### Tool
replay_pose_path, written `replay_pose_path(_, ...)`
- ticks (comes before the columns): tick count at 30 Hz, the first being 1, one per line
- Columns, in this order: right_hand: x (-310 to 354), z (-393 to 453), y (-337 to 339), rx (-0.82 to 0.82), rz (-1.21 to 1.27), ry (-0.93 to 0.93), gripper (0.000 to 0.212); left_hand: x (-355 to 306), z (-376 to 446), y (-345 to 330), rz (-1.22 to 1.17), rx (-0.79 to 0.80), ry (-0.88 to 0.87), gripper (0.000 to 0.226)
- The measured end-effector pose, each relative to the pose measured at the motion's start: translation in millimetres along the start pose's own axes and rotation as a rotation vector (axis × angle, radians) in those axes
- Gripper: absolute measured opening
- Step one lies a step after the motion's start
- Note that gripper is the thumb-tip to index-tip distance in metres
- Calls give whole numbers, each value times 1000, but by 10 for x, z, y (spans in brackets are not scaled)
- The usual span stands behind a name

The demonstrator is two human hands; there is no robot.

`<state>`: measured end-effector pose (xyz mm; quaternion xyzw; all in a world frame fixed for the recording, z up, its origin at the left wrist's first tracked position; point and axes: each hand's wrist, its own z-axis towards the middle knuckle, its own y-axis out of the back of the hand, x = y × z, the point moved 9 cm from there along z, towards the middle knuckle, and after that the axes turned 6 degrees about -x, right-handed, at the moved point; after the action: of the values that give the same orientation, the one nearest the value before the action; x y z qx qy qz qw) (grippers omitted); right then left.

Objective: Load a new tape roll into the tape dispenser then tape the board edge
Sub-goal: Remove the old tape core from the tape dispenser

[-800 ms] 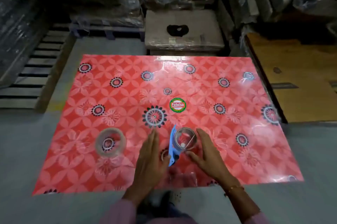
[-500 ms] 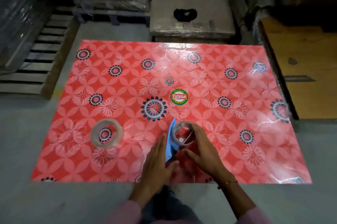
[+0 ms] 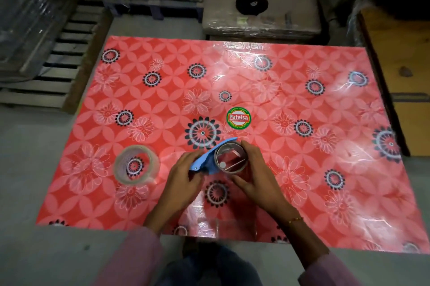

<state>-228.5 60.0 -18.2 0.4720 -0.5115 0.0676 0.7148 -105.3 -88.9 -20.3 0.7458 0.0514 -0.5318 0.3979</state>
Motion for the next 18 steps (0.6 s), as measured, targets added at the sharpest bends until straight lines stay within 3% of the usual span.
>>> replay_pose_path(7, -95, 438, -219, -18, 27, 110, 109, 81, 434, 136, -76, -146, -34, 56)
replay_pose_path(18, -223, 443, -255, -164, 80, 220, 114, 179, 610, 110, -133, -260, -317, 48)
